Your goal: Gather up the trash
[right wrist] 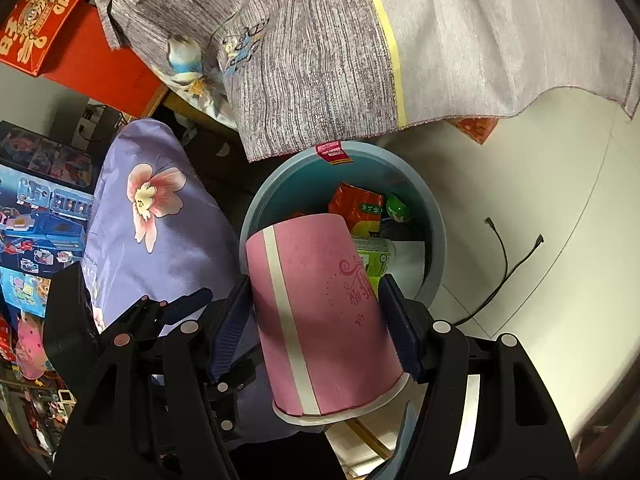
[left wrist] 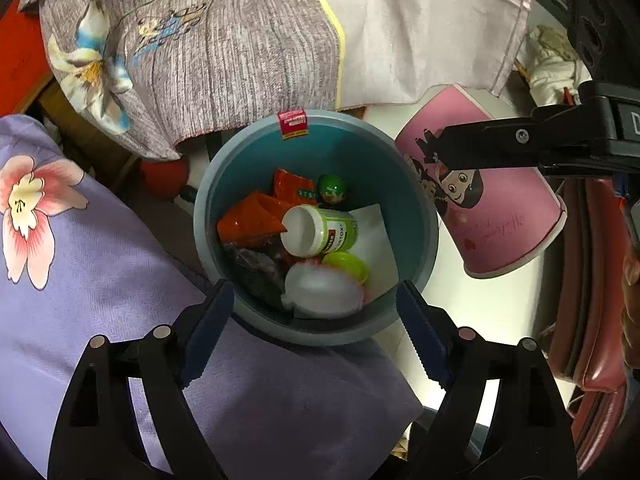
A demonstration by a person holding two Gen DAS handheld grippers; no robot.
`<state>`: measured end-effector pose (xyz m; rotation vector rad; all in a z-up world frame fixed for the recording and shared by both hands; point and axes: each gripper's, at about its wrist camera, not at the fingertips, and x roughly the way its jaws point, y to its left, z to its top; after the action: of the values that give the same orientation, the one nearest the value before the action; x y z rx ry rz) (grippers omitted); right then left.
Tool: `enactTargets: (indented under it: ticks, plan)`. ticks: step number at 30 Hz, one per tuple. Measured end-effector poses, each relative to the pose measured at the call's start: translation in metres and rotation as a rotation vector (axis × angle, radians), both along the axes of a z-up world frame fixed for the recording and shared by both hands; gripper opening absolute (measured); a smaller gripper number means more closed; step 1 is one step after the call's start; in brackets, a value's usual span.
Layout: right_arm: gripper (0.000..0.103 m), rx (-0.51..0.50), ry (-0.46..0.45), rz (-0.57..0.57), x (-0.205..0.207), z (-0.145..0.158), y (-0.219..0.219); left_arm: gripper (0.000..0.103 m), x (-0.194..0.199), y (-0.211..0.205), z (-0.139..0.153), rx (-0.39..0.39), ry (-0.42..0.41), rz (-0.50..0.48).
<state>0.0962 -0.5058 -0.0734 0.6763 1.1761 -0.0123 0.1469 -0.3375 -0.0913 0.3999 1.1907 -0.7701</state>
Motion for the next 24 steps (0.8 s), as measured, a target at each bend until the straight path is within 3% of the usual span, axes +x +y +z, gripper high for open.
enactTargets:
  ticks: [5, 18, 20, 24]
  plan:
    - [0.062, 0.002, 0.022, 0.011, 0.008, -0.009, 0.003, 0.093, -0.001, 0.006, 0.001, -0.005, 0.004, 0.008]
    - [0.064, -0.031, 0.058, 0.041, 0.024, -0.019, 0.016, 0.094, 0.002, 0.017, 0.005, -0.012, -0.004, 0.032]
    - [0.073, -0.024, 0.064, 0.035, 0.026, -0.02, 0.017, 0.094, 0.002, 0.019, 0.005, -0.015, -0.003, 0.038]
    - [0.076, -0.025, 0.073, 0.036, 0.025, -0.019, 0.02, 0.094, 0.0, 0.023, 0.008, -0.016, 0.0, 0.038]
